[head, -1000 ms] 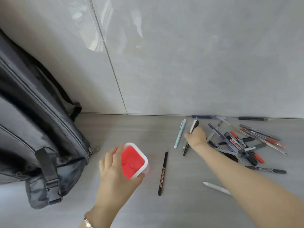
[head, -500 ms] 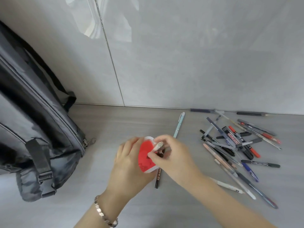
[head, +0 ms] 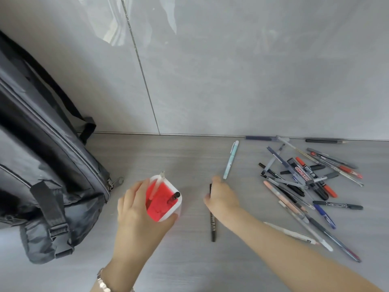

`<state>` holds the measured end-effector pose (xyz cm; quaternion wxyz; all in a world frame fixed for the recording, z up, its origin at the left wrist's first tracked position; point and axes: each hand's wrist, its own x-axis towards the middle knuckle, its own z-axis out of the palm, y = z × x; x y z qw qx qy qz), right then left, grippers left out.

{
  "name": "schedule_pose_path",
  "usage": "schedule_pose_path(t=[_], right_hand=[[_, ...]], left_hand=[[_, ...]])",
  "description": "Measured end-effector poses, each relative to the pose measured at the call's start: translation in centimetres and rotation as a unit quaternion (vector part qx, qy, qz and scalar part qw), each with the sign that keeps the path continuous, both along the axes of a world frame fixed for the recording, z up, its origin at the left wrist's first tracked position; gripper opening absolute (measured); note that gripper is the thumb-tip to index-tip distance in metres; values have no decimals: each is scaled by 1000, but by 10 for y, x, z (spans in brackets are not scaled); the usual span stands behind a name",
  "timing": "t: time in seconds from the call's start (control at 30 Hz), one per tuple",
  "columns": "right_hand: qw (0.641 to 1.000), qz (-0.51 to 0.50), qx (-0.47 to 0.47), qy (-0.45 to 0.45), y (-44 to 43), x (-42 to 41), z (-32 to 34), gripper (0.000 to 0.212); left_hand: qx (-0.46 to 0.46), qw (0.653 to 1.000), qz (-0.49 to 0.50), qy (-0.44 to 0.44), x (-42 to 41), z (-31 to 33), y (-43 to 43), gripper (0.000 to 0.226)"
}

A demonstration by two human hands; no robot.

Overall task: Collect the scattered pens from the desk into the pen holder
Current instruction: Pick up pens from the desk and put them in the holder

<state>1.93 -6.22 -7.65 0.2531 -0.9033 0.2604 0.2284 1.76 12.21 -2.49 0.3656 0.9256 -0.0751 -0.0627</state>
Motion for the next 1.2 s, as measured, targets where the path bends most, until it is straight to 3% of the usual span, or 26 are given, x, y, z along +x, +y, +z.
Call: schedule_pose_path(t=[0.1,0.2,0.3,0.37,0.47,0.57,0.67,0.8,0.87,0.97,1.1,1.2], right_hand=[[990,-65,86,-89,-19,15,8,4],[970,-151,55,-185,-51,49,12,17],[972,-207,32,-107,-75,79,4,49],[982,-184,-8,-29,-77,85,-4,63],[989,-143,-23,-39,-70,82,-12,60],[978,-158,90,-101,-64,69,0,51],[915,-241,241,-216,-64,47,44,34],[729,-305,433,-433,-63,6,122,36],[675,-281,447,-516,-53,-15,143,44],[701,-227,364,-569,-32,-43,137,51],[836,-108,262,-470,-29,-81,110,40],[891,-20,202,-406,-44,-109,99,23]], left_hand=[[4,1000,-8,1,0,-3,1,85],[1,1000,-16,3,0,-2,-3,83],[-5,1000,-30,-7,1,0,-6,81],[-10,999,-38,-11,1,0,-8,81],[-26,998,-51,-19,2,2,-12,82],[-42,997,-60,-24,5,5,-17,81],[-42,997,-63,-26,9,6,-23,80],[-34,995,-86,-36,4,11,-43,80],[-26,993,-108,-33,-3,13,-58,82],[-28,986,-161,-26,-20,20,-83,90],[-74,983,-167,-6,-46,35,-110,104],[-78,981,-177,-7,-59,32,-124,95]])
